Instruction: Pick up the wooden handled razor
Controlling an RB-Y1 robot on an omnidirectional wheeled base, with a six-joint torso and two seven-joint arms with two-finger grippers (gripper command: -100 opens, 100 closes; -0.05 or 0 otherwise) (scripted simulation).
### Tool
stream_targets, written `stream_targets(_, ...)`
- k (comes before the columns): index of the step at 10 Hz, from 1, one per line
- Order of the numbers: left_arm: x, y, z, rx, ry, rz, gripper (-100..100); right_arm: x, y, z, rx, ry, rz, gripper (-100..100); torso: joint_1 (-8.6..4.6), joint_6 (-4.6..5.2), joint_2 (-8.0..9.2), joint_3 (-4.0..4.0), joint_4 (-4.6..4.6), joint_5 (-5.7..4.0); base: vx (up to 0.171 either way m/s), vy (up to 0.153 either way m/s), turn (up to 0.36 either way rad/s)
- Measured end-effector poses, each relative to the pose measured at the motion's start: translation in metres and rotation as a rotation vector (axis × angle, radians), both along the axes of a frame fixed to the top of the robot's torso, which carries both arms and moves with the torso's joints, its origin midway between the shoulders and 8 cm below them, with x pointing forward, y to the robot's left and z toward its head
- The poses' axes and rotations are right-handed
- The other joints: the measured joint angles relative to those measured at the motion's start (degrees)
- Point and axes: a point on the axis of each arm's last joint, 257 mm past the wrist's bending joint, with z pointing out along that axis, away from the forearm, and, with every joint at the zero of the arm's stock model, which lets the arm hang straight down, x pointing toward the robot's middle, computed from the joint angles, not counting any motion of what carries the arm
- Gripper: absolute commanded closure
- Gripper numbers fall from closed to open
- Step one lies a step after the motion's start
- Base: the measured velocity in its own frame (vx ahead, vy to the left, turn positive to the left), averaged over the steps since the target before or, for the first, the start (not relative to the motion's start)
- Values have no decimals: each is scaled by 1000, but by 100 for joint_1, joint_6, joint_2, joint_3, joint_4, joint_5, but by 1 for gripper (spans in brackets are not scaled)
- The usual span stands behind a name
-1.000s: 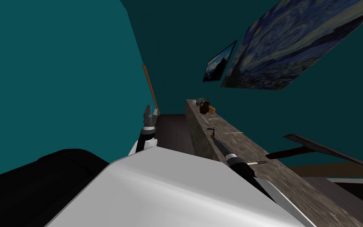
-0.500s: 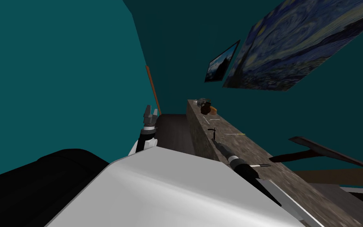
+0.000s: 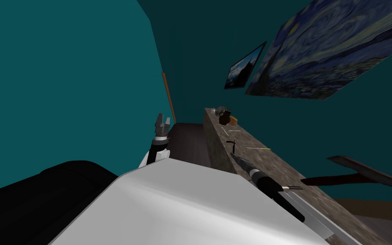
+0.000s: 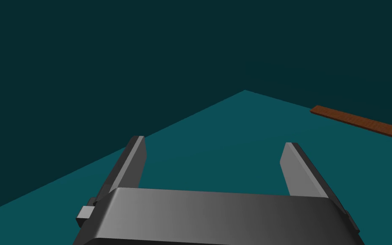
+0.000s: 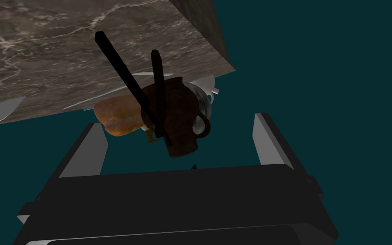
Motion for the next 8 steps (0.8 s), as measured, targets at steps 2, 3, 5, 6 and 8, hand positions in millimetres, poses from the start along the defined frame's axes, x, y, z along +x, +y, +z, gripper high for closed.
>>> stream_targets(2, 0, 0, 0, 0, 0, 0, 0, -3, -8, -5, -31, 33, 2, -100, 0, 0, 0, 0, 0, 0, 37, -22, 121)
stream_targets(3, 0, 0, 0, 0, 0, 0, 0, -4, -14, -8, -50, 55, -2, -100, -3, 0, -5, -3, -1, -1, 61, -31, 170)
stream_targets(5, 0, 0, 0, 0, 0, 0, 0, -8, -26, -12, -82, 92, -12, -100, 1, 4, -5, -4, -2, -1, 36, -10, 60)
stream_targets(6, 0, 0, 0, 0, 0, 0, 0, -8, -31, -14, -98, 106, -11, -100, 5, 1, -3, -2, -1, 1, 50, -11, 120)
stream_targets(8, 0, 0, 0, 0, 0, 0, 0, -10, -44, -15, -134, 142, -22, -100, 2, 0, -12, -7, -3, 0, 64, -18, 160)
